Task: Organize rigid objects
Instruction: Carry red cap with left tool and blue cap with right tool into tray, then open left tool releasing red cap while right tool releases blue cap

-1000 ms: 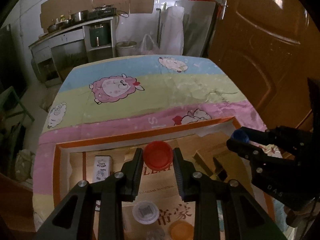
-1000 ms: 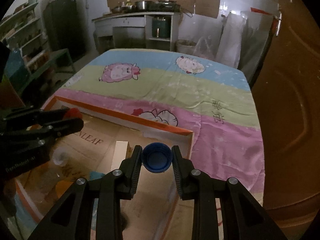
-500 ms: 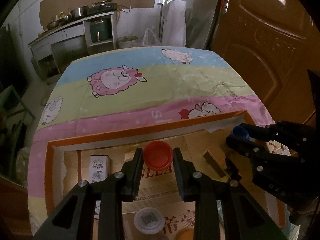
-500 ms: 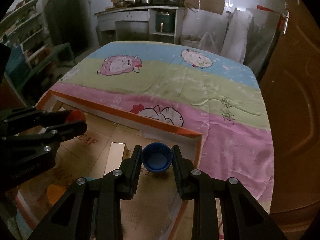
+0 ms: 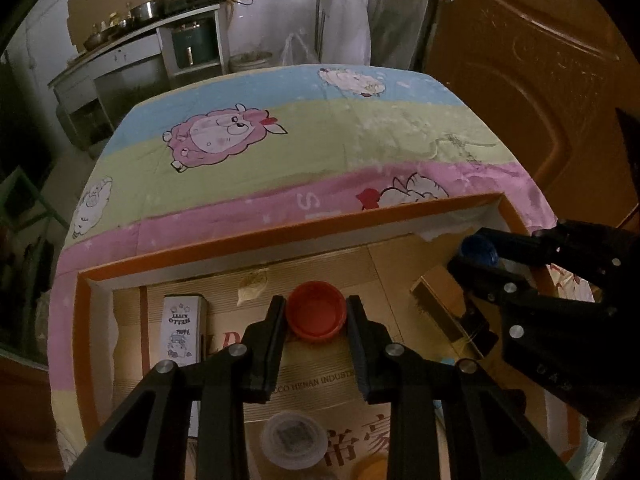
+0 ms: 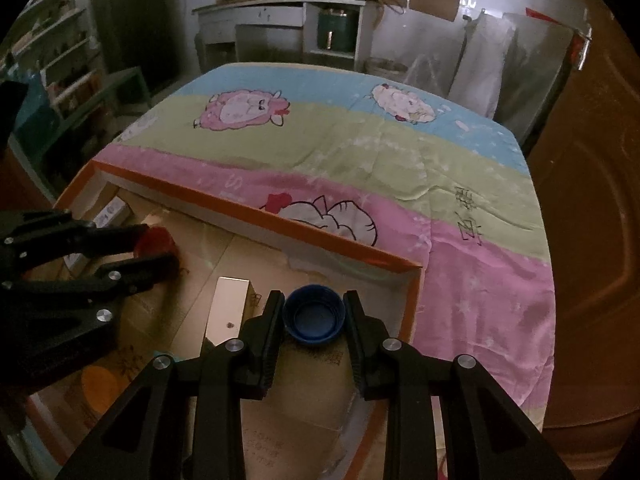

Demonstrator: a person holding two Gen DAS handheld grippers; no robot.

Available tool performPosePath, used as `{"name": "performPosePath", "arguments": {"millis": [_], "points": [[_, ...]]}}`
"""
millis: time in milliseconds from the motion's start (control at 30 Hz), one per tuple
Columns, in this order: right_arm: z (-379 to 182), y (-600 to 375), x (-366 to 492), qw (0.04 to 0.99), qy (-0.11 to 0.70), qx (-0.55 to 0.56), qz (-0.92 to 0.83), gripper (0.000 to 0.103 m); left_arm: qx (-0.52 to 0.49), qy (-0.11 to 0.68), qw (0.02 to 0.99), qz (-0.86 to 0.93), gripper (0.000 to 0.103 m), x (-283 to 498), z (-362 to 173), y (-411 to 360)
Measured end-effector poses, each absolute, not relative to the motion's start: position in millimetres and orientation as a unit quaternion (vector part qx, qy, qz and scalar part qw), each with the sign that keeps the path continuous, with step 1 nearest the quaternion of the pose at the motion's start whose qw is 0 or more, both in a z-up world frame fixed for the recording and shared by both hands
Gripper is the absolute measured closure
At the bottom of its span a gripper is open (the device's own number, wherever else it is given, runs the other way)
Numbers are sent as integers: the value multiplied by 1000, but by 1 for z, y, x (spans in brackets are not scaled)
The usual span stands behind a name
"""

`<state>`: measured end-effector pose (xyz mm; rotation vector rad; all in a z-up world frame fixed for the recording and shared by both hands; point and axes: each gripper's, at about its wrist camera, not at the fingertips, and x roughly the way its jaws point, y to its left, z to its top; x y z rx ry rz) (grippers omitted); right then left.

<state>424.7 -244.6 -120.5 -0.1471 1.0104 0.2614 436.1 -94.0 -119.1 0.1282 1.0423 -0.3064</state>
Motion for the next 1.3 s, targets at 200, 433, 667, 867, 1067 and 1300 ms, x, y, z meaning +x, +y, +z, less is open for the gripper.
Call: {"name": "performPosePath", "arguments": {"millis": [200,433,667,867,1067,1300], "points": [[-122,-243,426,860,488,-73,133,72,66,496,853,-149,70,435,-119,-96],[-123,-244,428,858,490,-67,138,72,56,494,854,-152,66,434,-120,-93],[-121,-245,427,861,485,-59,141,72,54,484,860,-150,66,431,-116,-90],[-119,-245,424,864,480,-58,142,64,51,478,864,-150,64,430,-112,-88],[-117,-246,421,866,476,-54,140,61,45,479,864,-148,56,430,-111,-87],[-108,-253,412,877,459,-35,134,60,44,474,867,-149,56,426,-108,-85]]}}
